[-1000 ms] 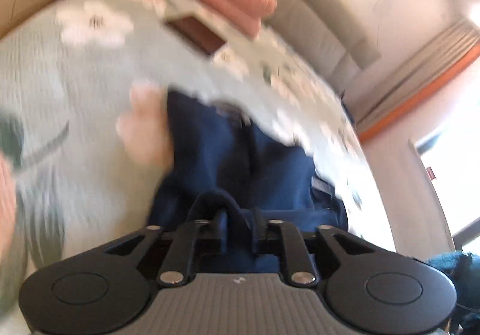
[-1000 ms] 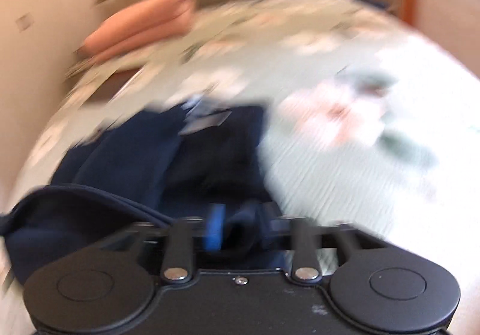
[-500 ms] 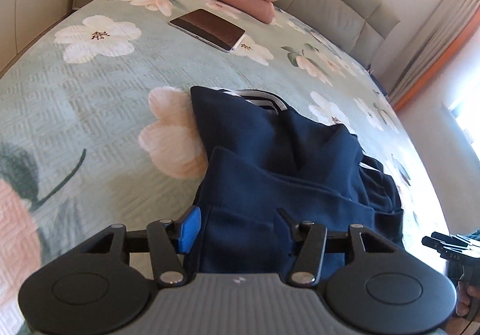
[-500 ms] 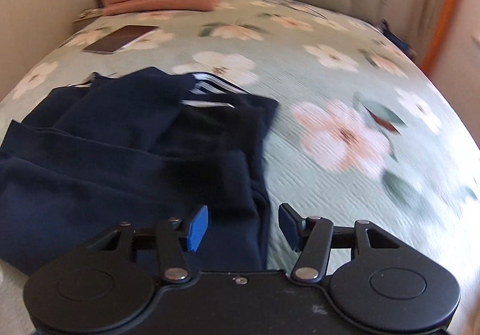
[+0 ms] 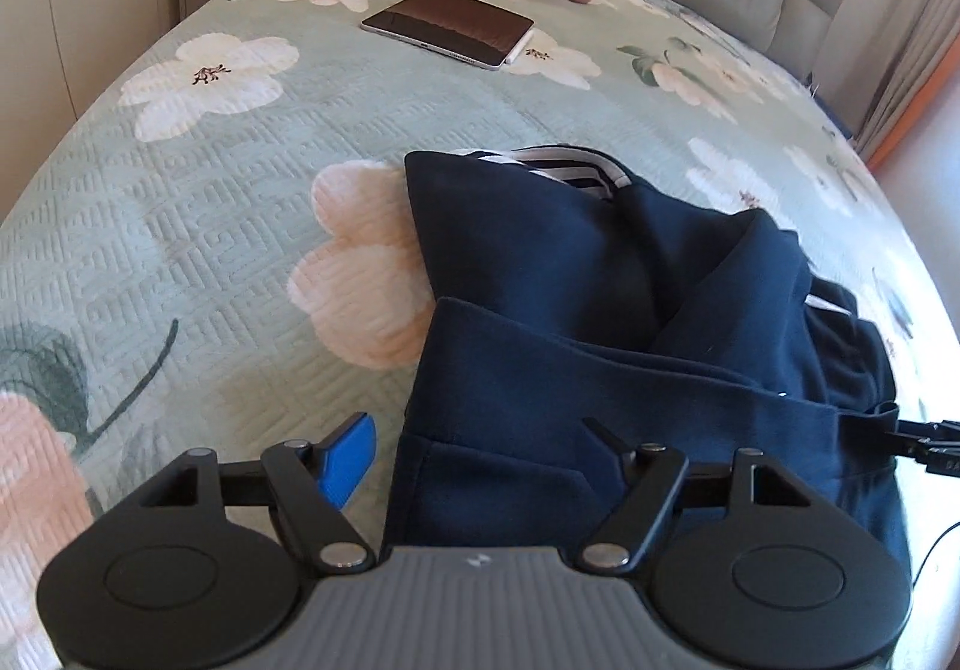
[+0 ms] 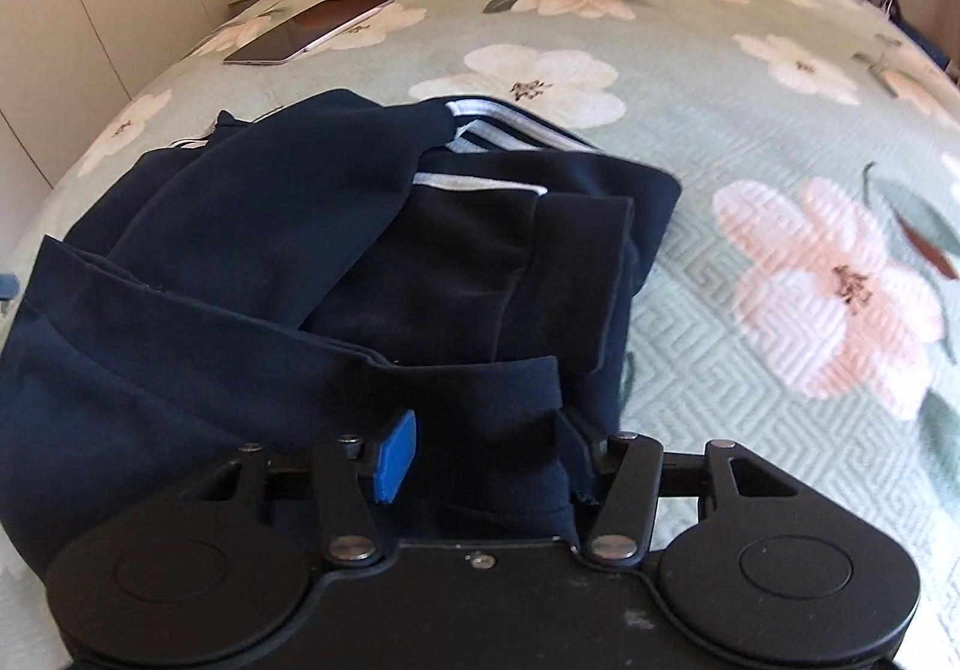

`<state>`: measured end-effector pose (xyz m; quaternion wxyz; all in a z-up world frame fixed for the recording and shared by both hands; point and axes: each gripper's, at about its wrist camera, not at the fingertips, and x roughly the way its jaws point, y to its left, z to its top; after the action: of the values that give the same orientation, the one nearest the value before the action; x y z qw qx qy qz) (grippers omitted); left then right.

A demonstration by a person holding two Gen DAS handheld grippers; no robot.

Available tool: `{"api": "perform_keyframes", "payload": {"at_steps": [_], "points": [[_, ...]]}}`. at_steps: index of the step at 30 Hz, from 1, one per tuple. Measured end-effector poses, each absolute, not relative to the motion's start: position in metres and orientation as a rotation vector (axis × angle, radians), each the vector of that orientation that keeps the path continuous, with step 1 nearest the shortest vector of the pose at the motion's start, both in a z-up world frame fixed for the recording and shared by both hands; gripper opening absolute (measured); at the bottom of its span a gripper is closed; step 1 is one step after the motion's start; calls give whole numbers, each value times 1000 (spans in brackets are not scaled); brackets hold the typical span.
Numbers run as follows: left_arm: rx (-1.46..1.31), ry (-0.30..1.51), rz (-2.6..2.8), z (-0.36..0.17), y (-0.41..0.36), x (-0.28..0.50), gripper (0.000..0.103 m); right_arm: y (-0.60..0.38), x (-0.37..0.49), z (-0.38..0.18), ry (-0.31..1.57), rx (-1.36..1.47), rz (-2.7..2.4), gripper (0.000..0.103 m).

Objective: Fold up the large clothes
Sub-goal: 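Fold the held hem over onto the hood with both tools, release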

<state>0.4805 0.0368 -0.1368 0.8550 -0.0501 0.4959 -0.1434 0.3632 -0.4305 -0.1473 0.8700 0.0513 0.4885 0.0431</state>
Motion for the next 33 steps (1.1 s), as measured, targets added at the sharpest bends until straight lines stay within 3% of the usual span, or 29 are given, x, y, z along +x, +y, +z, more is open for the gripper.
{"api": "perform_keyframes", "payload": {"at_steps": [7, 10, 11, 12, 14, 16, 25, 33], "points": [[-176, 1036, -288, -152, 36, 502, 73, -434, 371, -152, 1024, 137, 84, 65], [-209, 1073, -317, -163, 29, 511, 56, -435, 372, -157, 1040, 168, 86, 66], [-182, 1068, -311, -163, 25, 511, 47, -433, 370, -157, 1037, 175, 100, 54], [-140, 1055, -314, -161, 21, 508, 26, -430, 368, -156, 1038, 173, 118, 32], [-113, 1027, -327, -156, 19, 500, 15, -421, 361, -154, 1030, 136, 134, 17], [-105, 990, -323, -146, 20, 488, 10, -408, 350, -148, 1002, 60, 130, 12], [-174, 845, -369, -79, 18, 465, 9, -385, 317, -77, 801, -136, 37, 5], [-174, 632, -400, -41, -8, 536, 9, -397, 382, -27, 574, -238, -54, 5]]}}
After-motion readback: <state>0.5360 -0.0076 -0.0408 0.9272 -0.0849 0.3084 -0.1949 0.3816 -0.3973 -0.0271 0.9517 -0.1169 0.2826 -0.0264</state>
